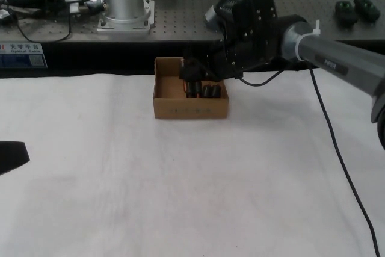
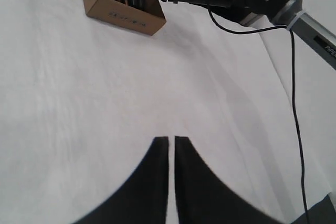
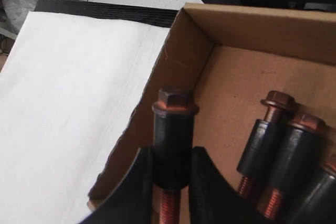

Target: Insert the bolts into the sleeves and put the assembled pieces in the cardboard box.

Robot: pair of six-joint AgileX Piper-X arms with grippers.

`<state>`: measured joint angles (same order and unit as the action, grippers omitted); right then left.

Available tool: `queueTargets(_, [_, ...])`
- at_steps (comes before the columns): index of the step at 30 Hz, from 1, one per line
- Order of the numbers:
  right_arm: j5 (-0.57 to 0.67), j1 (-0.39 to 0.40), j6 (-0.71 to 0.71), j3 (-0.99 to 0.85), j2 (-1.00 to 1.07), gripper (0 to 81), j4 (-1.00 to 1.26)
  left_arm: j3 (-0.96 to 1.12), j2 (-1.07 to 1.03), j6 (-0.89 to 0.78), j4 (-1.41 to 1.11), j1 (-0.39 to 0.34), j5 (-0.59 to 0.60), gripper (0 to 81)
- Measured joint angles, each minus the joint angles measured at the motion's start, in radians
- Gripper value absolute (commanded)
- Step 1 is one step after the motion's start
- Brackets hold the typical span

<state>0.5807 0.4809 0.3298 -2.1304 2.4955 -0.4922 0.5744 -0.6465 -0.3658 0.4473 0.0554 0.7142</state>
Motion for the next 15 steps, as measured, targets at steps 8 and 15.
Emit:
queueTargets(8, [-0.032, -0.002, -0.024, -0.002, 0.000, 2.8, -0.021, 0.000, 0.000, 0.003, 0.000, 0.000, 0.000, 3.2])
queueTargets(15, [-0.039, -0.005, -0.062, -0.002, 0.000, 18.0, -0.092, 0.000, 0.000, 0.003, 0.000, 0.000, 0.000, 3.2])
